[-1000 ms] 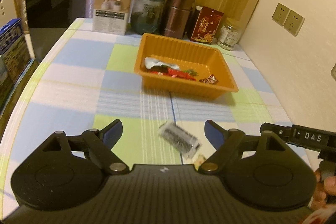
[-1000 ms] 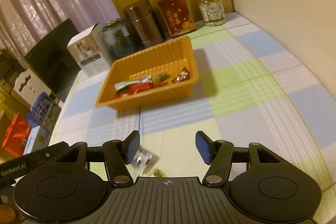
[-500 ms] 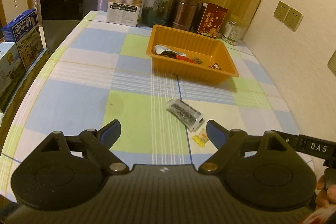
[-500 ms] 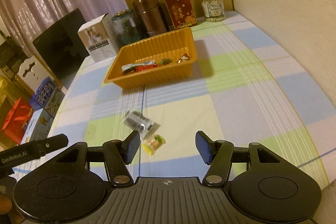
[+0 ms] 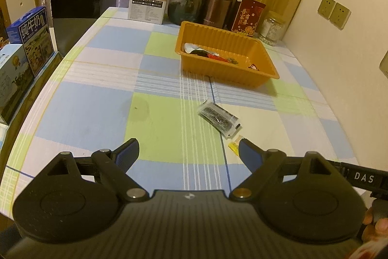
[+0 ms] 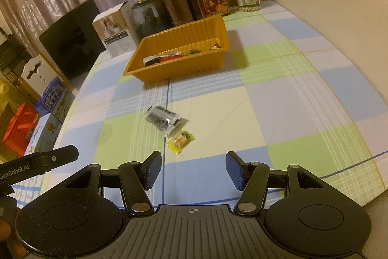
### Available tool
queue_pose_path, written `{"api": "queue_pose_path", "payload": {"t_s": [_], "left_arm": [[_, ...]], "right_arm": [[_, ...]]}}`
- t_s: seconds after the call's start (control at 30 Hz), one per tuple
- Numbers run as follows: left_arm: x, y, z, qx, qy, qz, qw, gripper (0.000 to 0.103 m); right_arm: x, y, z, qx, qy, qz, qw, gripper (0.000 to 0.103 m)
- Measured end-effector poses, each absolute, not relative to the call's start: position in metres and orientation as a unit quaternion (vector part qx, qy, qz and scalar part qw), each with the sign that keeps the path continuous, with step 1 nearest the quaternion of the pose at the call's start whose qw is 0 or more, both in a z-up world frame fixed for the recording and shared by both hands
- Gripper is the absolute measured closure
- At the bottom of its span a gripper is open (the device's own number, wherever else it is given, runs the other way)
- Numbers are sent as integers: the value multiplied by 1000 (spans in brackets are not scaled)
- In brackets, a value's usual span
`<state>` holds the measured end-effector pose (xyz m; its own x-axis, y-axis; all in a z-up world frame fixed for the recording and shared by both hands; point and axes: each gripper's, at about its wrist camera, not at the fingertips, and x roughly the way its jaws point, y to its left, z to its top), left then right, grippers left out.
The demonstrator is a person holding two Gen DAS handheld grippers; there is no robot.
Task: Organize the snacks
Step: 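Withdraw both tools from the tray toward the remaining packets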
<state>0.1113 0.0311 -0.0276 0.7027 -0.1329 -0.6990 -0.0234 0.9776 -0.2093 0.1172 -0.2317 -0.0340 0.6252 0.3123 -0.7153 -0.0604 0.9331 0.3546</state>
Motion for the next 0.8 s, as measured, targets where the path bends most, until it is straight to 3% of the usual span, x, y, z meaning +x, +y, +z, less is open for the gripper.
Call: {"api": "queue_pose_path", "payload": {"t_s": [0.8], "left_arm": [[109,32,-36,-101,391,-28,914,13]], "right_arm": [[118,-231,-40,153,427,100,886,44]]}}
